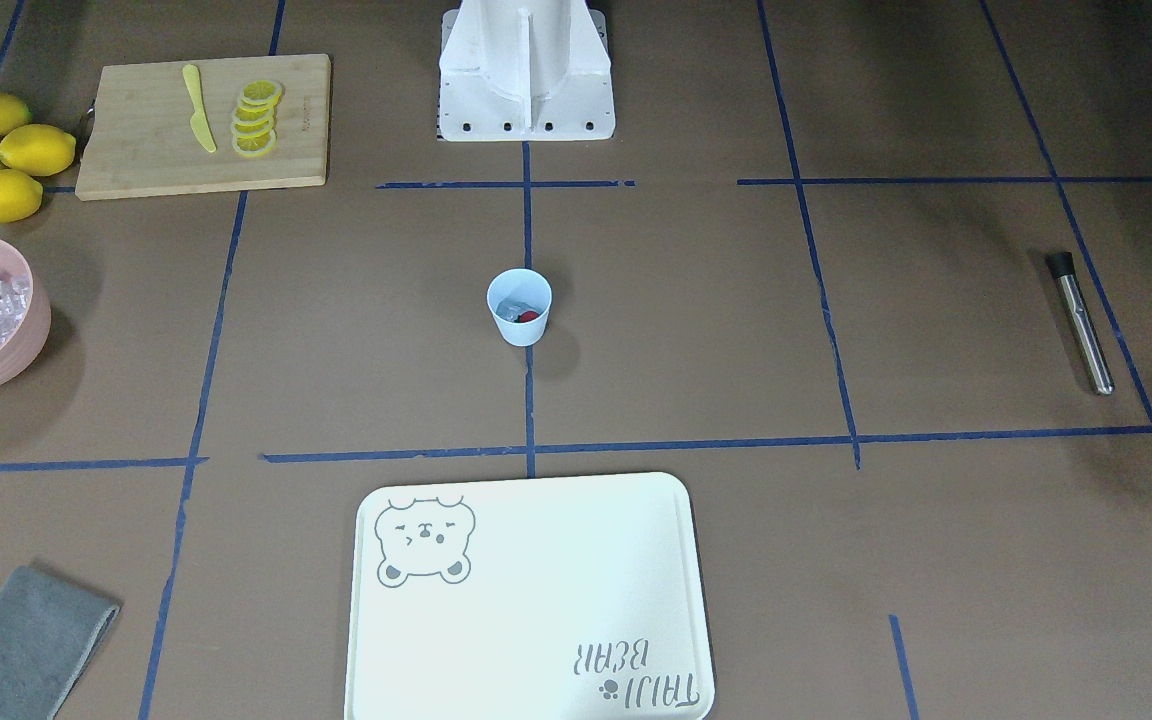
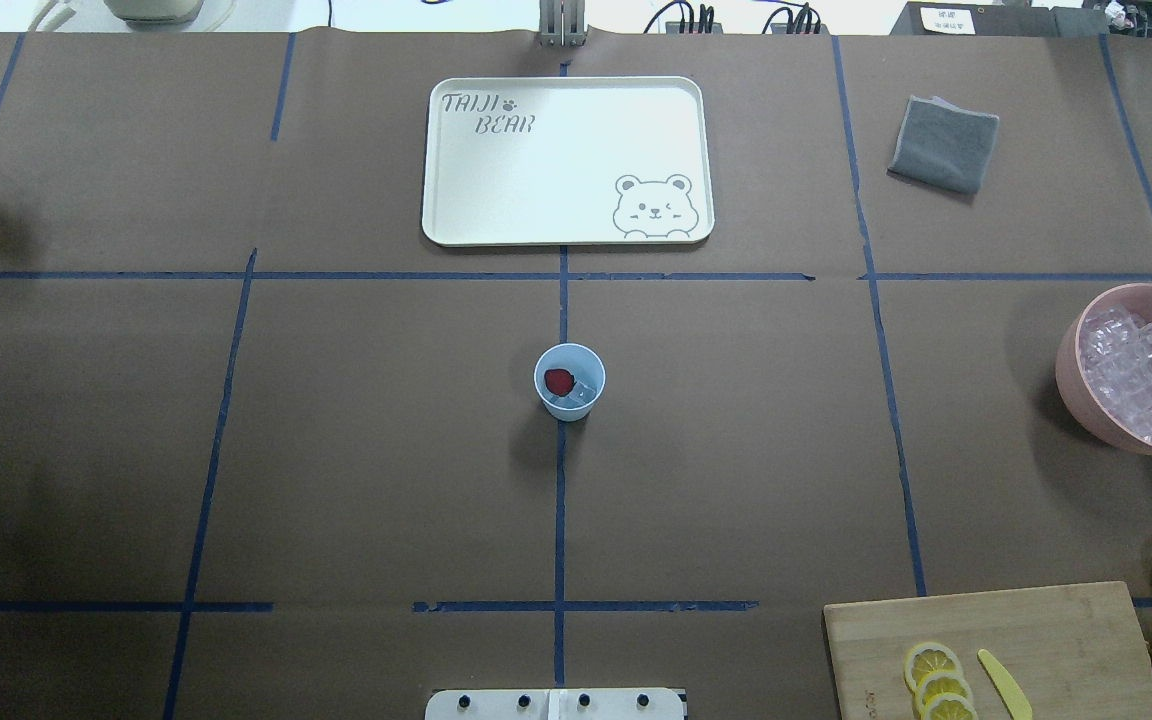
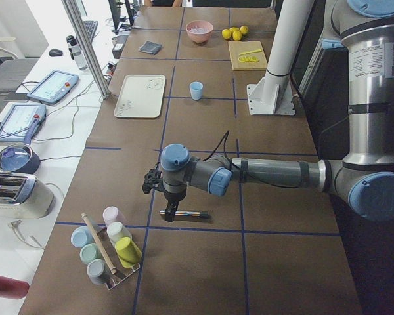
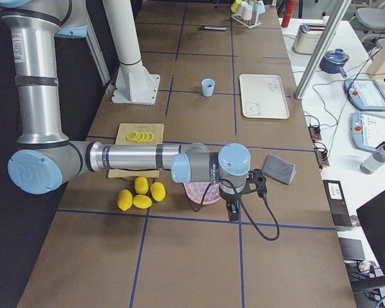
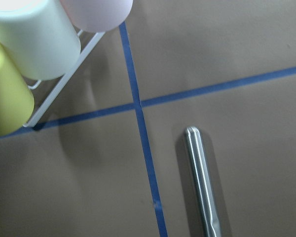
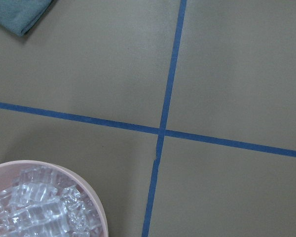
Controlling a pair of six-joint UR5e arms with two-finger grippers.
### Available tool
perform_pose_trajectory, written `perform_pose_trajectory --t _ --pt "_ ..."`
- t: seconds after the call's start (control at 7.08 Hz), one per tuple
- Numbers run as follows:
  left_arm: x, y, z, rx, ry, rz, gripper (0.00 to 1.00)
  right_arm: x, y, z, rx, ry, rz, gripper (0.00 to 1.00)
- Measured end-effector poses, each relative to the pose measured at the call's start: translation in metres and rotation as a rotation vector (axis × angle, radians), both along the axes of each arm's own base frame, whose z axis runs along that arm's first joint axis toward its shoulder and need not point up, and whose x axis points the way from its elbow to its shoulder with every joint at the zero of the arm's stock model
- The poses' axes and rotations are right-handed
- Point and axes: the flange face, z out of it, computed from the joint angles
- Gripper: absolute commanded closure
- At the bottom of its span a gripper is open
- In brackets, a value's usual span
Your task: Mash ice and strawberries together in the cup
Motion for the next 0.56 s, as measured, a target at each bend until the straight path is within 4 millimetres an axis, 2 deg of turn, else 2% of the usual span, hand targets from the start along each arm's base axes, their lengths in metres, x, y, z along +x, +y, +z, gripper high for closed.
perform_pose_trajectory --t 0.28,0.56 --pt "-0.026 0.006 0.008 -0.071 0.037 0.007 0.00 0.000 0.001 0.004 -0.007 -0.001 0.000 0.01" --pt "-0.052 0.002 0.011 -0.131 0.022 -0.030 0.00 0.000 0.002 0.005 -0.014 -0.003 0.001 0.01"
